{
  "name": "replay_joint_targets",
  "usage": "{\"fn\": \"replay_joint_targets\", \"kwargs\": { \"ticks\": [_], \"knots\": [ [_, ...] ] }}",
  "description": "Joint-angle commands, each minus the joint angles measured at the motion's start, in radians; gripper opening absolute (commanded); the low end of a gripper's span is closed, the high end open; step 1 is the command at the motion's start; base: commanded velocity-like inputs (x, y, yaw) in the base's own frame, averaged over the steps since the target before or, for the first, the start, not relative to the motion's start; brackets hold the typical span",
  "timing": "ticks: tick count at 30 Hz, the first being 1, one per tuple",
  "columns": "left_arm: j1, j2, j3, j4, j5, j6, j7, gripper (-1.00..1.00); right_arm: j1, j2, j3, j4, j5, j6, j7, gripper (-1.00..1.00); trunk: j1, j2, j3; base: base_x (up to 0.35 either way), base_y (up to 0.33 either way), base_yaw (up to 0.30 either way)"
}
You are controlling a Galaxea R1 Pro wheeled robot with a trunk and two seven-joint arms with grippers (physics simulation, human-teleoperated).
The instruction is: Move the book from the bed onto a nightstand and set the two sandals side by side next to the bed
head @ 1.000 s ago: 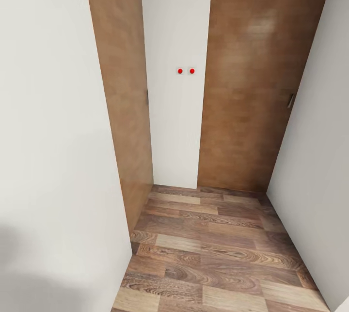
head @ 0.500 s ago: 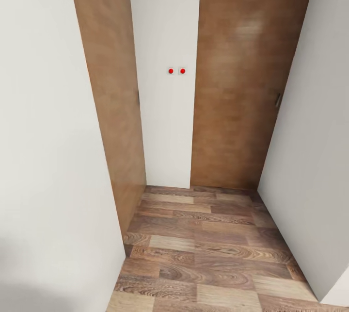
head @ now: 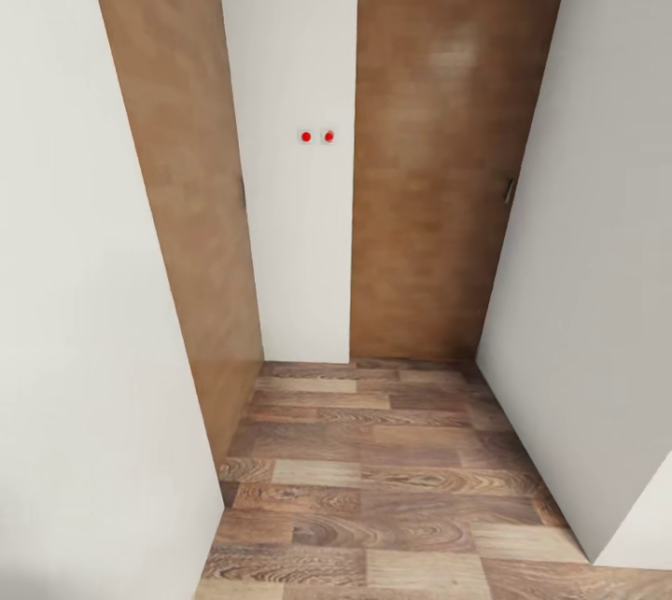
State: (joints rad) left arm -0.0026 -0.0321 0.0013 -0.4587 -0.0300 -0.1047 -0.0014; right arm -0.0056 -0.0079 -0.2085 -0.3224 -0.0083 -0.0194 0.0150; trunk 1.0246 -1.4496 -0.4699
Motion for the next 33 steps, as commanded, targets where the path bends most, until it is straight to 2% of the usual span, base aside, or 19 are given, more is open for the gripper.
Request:
{"fn": "replay_joint_targets", "kwargs": {
  "ticks": [1,6,15,33],
  "knots": [
    [0.000,0.000,0.000,0.000,-0.003,-0.003,0.000,1.00,-0.001,0.000,-0.004,0.000,-0.001,-0.002,0.001,1.00,0.000,0.000,-0.001,0.255,0.113,-0.006],
    [0.000,0.000,0.000,0.000,-0.003,-0.003,0.000,1.00,-0.001,0.000,-0.005,0.000,-0.001,-0.002,0.002,1.00,0.000,0.000,-0.001,0.172,0.073,-0.003],
    [0.000,0.000,0.000,0.000,-0.002,-0.003,0.000,1.00,-0.001,0.000,-0.004,0.000,-0.001,-0.002,0.002,1.00,0.000,0.000,-0.001,0.028,0.012,-0.027],
    [0.000,0.000,0.000,0.000,-0.003,-0.003,0.000,1.00,-0.001,0.000,-0.004,0.000,-0.001,-0.002,0.002,1.00,0.000,0.000,-0.001,0.001,0.000,-0.232]
  ]
}}
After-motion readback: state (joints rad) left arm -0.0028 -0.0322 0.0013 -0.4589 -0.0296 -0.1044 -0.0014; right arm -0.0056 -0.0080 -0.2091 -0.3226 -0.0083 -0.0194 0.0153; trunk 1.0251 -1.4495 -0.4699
